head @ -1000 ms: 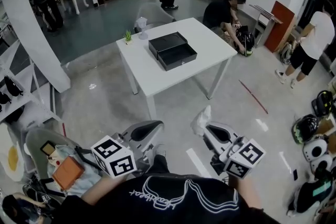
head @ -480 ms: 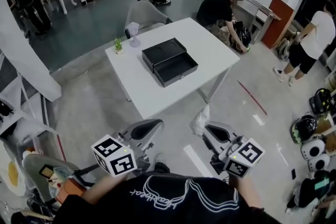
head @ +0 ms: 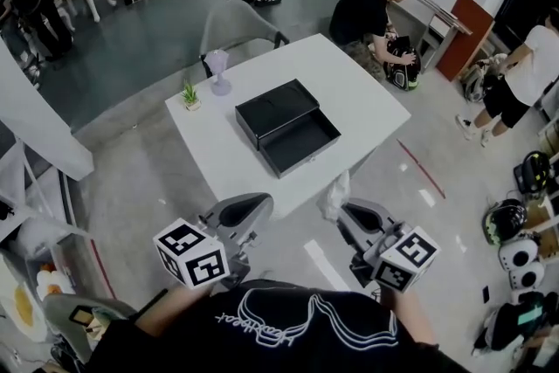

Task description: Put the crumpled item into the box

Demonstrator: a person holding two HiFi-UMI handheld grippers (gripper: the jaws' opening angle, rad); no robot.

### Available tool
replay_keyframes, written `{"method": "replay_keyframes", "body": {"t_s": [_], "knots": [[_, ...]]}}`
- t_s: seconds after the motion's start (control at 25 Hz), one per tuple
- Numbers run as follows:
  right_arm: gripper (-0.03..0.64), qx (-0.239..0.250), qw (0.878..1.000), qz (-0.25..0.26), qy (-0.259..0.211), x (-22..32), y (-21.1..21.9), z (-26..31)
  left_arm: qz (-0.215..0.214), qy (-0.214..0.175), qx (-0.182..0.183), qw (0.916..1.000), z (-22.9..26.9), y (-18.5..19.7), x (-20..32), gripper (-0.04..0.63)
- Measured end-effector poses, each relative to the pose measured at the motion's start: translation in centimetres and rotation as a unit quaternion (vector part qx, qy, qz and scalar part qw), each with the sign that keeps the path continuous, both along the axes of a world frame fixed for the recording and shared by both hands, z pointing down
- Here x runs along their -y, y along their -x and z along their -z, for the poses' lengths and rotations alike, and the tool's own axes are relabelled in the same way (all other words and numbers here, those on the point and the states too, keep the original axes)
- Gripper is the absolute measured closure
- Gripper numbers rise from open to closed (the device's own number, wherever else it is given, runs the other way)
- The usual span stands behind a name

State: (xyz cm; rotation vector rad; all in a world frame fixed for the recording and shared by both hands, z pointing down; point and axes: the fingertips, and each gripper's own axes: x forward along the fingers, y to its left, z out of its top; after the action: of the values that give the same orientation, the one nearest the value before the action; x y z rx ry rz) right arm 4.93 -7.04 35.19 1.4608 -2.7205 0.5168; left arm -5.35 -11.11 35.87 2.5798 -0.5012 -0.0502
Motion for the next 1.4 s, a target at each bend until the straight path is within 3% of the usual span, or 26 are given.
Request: {"method": "replay_keyframes", "body": {"t_s": [0.16, 0.44, 0.6, 1.0, 1.2, 1.4], "knots": [[0.609, 0.01, 1.0, -0.008, 0.011, 3.0, -0.3, -0.4, 0.002, 0.006, 0.007, 1.0, -0.9, -0.3, 3.2, 0.588], [0.609, -0.02, 1.0, -0.01, 0.017, 6.4, -1.2, -1.9, 0.003, 0.016, 0.014, 0.9998, -2.0, -0.9, 6.1, 0.588], [0.609, -0.021, 1.0, 0.002, -0.001, 8.7, -1.8, -2.1, 0.008, 0.018, 0.022, 0.9995, -2.5, -1.5, 7.3, 0.588], [0.609, -0.085, 0.994, 0.063, 0.035, 15.7, -5.6, -5.2, 0.082, 0.025, 0.03, 0.9959, -3.0, -2.9, 12.7, 0.588], [0.609, -0.129, 0.983, 0.119, 0.058, 19.7, -6.7, -7.3, 0.131, 0.037, 0.026, 0.9904, -3.1, -3.8, 15.9, 0.588], [0.609, -0.198, 0.962, 0.18, 0.056, 22.8, -7.3, -9.8, 0.165, 0.042, 0.03, 0.985, -3.6, -5.2, 17.8, 0.588]]}}
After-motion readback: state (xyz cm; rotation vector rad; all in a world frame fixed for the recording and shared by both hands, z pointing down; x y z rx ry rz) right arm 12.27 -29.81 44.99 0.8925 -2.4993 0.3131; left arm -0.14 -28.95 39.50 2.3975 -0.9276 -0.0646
